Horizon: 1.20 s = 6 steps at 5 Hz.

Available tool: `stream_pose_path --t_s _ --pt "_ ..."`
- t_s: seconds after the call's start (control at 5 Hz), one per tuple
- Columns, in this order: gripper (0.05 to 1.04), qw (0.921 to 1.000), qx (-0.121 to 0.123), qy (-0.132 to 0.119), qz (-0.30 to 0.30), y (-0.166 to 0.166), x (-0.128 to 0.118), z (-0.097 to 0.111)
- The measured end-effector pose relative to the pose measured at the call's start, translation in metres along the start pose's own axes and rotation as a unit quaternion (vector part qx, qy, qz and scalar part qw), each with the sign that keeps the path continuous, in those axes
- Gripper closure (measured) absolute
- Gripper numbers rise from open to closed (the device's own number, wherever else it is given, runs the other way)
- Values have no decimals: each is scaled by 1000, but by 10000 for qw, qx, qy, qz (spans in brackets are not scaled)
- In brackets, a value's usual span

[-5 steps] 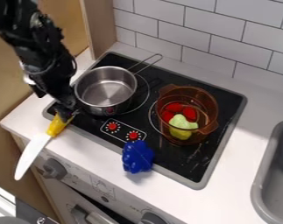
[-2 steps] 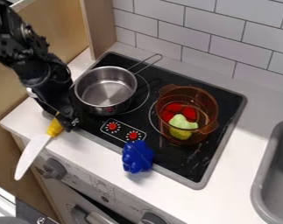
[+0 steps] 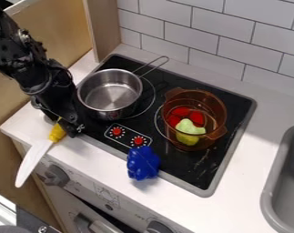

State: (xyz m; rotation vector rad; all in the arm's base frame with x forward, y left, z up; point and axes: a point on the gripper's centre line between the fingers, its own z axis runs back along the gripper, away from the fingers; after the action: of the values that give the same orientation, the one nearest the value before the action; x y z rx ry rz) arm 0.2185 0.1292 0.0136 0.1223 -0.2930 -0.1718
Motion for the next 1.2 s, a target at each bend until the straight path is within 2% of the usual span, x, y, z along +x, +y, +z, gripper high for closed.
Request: stream_pose_path --t_s 0.2,0.6,0.8,1.0,1.2 --pt "598 9990 -191 388 97 -9 -6 8" --pt "601 9944 -165 951 437 -29 14 63" --pt "601 9913 -68 1173 591 -48 31 99" --pt "601 9872 21 1354 843 -71 49 121" --pt "601 9825 71 1414 1214 -101 62 133"
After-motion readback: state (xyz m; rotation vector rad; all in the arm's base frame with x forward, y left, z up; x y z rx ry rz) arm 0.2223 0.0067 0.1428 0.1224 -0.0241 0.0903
